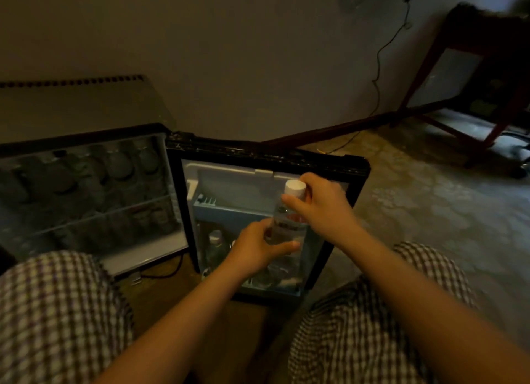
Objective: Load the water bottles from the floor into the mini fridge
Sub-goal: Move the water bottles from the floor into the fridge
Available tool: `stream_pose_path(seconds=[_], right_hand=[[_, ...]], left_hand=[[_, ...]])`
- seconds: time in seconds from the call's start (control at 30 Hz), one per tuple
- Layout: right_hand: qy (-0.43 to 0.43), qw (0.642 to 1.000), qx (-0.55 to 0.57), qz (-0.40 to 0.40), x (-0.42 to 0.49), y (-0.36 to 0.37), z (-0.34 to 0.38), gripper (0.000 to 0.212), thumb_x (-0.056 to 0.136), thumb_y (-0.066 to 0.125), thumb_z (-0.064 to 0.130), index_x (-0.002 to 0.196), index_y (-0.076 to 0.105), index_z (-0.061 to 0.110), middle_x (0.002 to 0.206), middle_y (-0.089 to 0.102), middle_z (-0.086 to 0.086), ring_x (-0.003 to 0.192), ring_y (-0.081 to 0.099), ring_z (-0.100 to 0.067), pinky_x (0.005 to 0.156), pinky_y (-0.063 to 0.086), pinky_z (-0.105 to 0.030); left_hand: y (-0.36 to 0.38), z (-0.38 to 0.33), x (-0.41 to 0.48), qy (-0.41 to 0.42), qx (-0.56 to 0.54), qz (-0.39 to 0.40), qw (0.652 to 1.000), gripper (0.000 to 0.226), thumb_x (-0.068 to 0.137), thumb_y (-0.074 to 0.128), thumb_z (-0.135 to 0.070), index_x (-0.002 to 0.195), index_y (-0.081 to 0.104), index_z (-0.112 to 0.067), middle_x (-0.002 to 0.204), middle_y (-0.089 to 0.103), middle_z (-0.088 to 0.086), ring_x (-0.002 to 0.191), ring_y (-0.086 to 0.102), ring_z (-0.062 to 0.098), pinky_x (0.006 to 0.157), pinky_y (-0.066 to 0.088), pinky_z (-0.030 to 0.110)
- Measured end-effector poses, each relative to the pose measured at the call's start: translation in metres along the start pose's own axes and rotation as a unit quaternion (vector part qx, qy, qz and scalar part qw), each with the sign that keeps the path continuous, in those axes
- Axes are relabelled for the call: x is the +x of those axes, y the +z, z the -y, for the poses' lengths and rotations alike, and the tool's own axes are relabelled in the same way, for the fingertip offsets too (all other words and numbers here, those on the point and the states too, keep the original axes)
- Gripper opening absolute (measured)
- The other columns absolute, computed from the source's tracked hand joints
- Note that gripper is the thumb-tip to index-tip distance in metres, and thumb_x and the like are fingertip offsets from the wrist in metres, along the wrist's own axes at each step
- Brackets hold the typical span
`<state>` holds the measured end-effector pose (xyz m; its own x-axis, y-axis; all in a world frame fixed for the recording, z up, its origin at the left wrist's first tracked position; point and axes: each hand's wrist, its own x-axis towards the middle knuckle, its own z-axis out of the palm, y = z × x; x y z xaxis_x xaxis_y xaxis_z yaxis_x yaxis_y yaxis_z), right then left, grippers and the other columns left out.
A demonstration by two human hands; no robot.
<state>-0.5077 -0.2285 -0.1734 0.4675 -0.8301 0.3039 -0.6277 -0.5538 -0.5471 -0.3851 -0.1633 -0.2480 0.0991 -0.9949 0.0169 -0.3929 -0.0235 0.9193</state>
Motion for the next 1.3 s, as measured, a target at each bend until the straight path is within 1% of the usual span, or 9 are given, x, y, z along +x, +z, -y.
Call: stream_pose_path(seconds=[0.1, 0.23, 0.37, 0.5, 0.73, 0.87, 1.03, 1.17, 1.3], right_hand=[[0.015, 0.998, -0.057, 0.026, -0.012, 0.024, -0.021, 0.025, 0.085, 0.062, 0.036, 0.091, 0.054, 0.013, 0.075, 0.055, -0.001, 0.076, 0.058, -0.022, 0.061, 0.040, -0.031], [0.018, 0.990, -0.120, 0.069, -0.022, 0.049, -0.040, 0.031, 0.087, 0.059, 0.037, 0.102, 0.053, 0.010, 0.093, 0.066, -0.010, 0.088, 0.062, -0.028, 0.062, 0.035, -0.029], [0.051, 0.976, -0.183, 0.109, -0.019, 0.064, -0.049, 0.036, 0.090, 0.054, 0.037, 0.112, 0.049, 0.009, 0.105, 0.064, -0.014, 0.097, 0.060, -0.033, 0.063, 0.035, -0.030], [0.109, 0.962, -0.200, 0.150, -0.020, 0.074, -0.060, 0.039, 0.091, 0.054, 0.033, 0.119, 0.045, 0.008, 0.114, 0.061, -0.016, 0.105, 0.057, -0.037, 0.072, 0.044, -0.037], [0.166, 0.953, -0.184, 0.173, -0.023, 0.086, -0.076, 0.040, 0.092, 0.055, 0.025, 0.125, 0.042, 0.006, 0.118, 0.059, -0.019, 0.109, 0.057, -0.037, 0.081, 0.048, -0.039], [0.201, 0.956, -0.145, 0.158, -0.027, 0.094, -0.087, 0.031, 0.091, 0.055, 0.020, 0.116, 0.046, 0.005, 0.113, 0.061, -0.018, 0.104, 0.059, -0.035, 0.078, 0.048, -0.037], [0.204, 0.957, -0.126, 0.162, -0.033, 0.107, -0.095, 0.026, 0.090, 0.055, 0.020, 0.110, 0.048, 0.005, 0.111, 0.061, -0.019, 0.103, 0.059, -0.036, 0.074, 0.045, -0.034], [0.201, 0.950, -0.128, 0.201, -0.032, 0.112, -0.104, 0.027, 0.090, 0.056, 0.021, 0.109, 0.046, 0.005, 0.111, 0.059, -0.020, 0.103, 0.058, -0.037, 0.076, 0.046, -0.037], [0.212, 0.939, -0.122, 0.241, -0.031, 0.121, -0.113, 0.025, 0.090, 0.055, 0.018, 0.110, 0.047, 0.005, 0.111, 0.059, -0.020, 0.104, 0.058, -0.036, 0.074, 0.043, -0.034]], left_hand=[[0.013, 0.028, 0.008, -0.036, 0.042, 0.012, 0.998, 0.015, 0.077, 0.071, -0.034, 0.086, 0.061, -0.027, 0.075, 0.061, -0.003, 0.073, 0.057, 0.009, 0.066, 0.042, 0.023], [0.034, 0.060, 0.014, -0.092, 0.011, 0.010, 0.996, 0.032, 0.079, 0.070, -0.024, 0.106, 0.063, -0.010, 0.080, 0.062, 0.003, 0.080, 0.060, 0.015, 0.075, 0.047, 0.026], [0.051, 0.078, 0.017, -0.113, -0.027, 0.010, 0.993, 0.032, 0.082, 0.067, -0.018, 0.113, 0.061, -0.013, 0.075, 0.057, -0.007, 0.079, 0.057, 0.008, 0.075, 0.044, 0.018], [0.058, 0.089, 0.020, -0.113, -0.055, 0.009, 0.992, 0.029, 0.086, 0.062, -0.020, 0.115, 0.061, -0.015, 0.091, 0.064, -0.003, 0.090, 0.060, 0.008, 0.075, 0.045, 0.013], [0.064, 0.096, 0.031, -0.142, -0.082, 0.048, 0.985, 0.031, 0.093, 0.050, -0.016, 0.124, 0.055, -0.012, 0.116, 0.061, 0.003, 0.106, 0.054, 0.009, 0.090, 0.040, 0.021], [0.069, 0.100, 0.033, -0.147, -0.114, 0.067, 0.980, 0.039, 0.095, 0.045, -0.012, 0.134, 0.045, -0.010, 0.125, 0.055, 0.001, 0.114, 0.048, 0.008, 0.093, 0.035, 0.017], [0.074, 0.111, 0.031, -0.176, -0.113, 0.087, 0.974, 0.049, 0.094, 0.048, -0.011, 0.141, 0.034, -0.008, 0.141, 0.047, 0.010, 0.129, 0.045, 0.021, 0.108, 0.035, 0.030], [0.074, 0.118, 0.031, -0.180, -0.098, 0.117, 0.972, 0.051, 0.094, 0.047, -0.009, 0.142, 0.030, -0.014, 0.136, 0.044, -0.001, 0.129, 0.041, 0.015, 0.102, 0.033, 0.023], [0.077, 0.125, 0.031, -0.202, -0.101, 0.132, 0.965, 0.047, 0.094, 0.048, -0.014, 0.139, 0.037, -0.017, 0.140, 0.047, 0.006, 0.130, 0.044, 0.022, 0.105, 0.035, 0.031]])
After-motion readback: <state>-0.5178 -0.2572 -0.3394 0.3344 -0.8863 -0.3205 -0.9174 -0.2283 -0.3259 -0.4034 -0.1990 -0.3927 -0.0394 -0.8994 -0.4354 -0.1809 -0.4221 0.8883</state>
